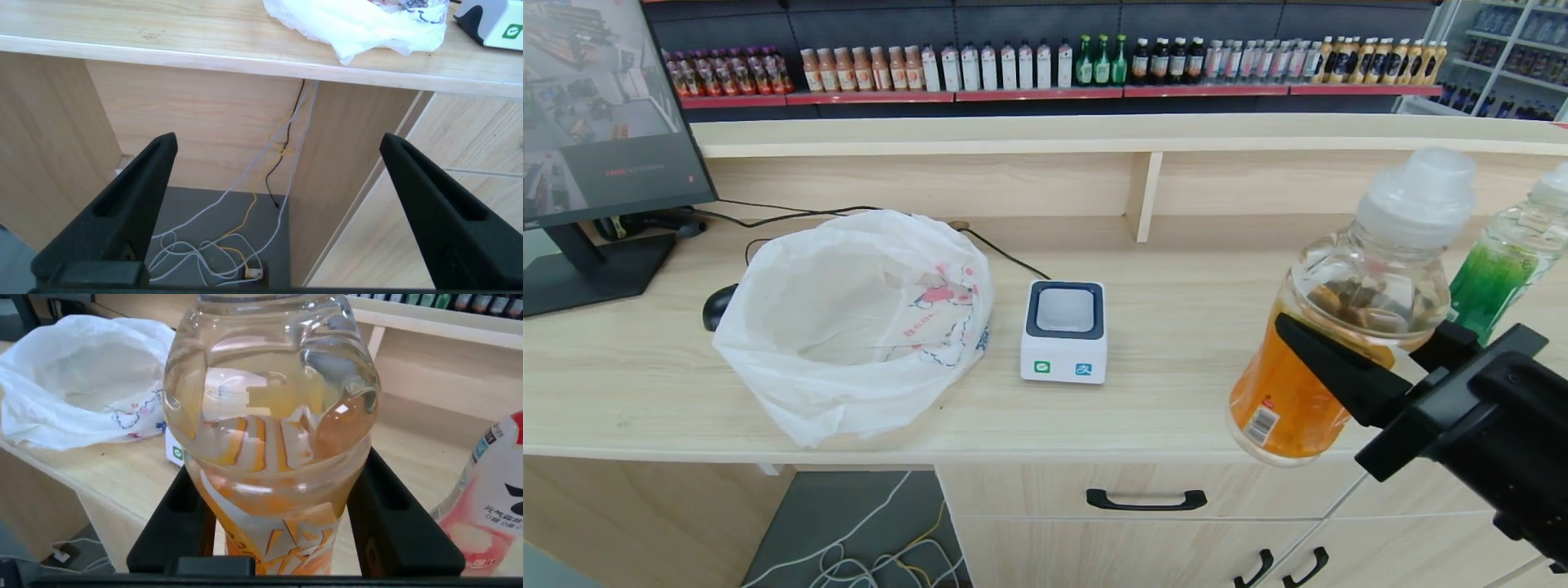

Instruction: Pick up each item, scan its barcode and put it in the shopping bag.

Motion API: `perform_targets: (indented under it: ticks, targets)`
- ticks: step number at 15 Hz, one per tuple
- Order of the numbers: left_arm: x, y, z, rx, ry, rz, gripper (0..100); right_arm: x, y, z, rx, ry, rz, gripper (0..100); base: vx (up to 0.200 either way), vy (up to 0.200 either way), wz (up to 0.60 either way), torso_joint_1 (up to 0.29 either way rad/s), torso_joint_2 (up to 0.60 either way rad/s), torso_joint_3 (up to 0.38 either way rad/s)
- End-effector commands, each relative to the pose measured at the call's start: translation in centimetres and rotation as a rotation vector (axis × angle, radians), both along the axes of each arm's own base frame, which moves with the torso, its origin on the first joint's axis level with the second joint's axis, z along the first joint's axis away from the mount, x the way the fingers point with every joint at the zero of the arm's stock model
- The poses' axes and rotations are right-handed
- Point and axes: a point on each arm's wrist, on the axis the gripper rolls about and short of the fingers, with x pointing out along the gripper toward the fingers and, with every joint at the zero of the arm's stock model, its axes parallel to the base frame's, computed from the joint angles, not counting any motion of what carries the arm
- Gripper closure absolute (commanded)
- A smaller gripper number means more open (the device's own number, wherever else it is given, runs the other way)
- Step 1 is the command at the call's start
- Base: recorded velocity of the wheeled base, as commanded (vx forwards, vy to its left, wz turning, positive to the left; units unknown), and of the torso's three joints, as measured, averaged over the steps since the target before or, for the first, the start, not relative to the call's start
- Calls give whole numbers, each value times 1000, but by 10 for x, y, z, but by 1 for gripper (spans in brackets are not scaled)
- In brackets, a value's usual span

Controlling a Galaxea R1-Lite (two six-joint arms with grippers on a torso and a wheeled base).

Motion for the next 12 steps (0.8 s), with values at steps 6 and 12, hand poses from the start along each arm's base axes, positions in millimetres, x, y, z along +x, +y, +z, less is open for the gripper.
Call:
perform_targets:
  ticks: [6, 12]
  targets:
    - [0, 0, 0, -1, 1, 1, 0, -6, -15, 7, 36, -38, -38, 100, 0, 0, 0, 0, 0, 0]
    - [0, 0, 0, 1, 0, 1, 0, -5, -14, 3, 43, -15, -35, 100, 0, 0, 0, 0, 0, 0]
